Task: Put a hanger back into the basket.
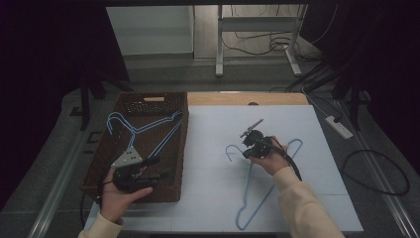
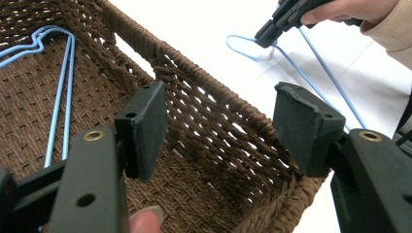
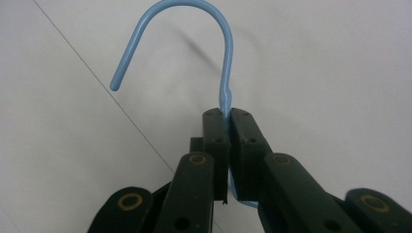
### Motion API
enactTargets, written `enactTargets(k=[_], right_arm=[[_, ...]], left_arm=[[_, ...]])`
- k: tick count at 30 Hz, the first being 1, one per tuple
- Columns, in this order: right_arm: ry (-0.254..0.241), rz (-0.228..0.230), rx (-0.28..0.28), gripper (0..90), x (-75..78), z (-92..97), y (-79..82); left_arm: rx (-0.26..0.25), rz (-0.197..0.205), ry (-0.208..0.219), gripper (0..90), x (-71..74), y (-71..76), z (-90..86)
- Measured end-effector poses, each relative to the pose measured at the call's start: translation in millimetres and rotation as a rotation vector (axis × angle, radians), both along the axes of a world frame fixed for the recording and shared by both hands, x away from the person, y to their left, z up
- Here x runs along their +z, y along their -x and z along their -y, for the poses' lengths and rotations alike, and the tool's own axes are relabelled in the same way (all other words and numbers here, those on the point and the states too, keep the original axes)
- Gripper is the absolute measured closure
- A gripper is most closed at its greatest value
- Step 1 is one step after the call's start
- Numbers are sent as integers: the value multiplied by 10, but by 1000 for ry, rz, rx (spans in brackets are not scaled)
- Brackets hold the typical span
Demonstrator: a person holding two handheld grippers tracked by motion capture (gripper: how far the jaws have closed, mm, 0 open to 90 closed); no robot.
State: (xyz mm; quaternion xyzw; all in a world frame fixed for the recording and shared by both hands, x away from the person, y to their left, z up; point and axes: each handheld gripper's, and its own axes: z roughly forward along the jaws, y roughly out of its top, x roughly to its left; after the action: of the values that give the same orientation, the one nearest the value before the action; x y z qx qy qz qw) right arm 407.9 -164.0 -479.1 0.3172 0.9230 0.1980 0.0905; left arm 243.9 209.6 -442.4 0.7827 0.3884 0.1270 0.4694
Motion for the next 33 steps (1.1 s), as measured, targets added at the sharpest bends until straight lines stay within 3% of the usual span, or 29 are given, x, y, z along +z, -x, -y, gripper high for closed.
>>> enactTargets(k=[5,17,33], right_arm=[[-61,26,-45,863,58,28,80],[-137,94,-91,863,100,45,235],[-210,121,-126,863,141,95,380]], left_arm=[[-4,-2,0,372,-4,0,11],[-14,-5,-5,372,-8,1,74],[-52,-14,-1,371,-7,12,215]])
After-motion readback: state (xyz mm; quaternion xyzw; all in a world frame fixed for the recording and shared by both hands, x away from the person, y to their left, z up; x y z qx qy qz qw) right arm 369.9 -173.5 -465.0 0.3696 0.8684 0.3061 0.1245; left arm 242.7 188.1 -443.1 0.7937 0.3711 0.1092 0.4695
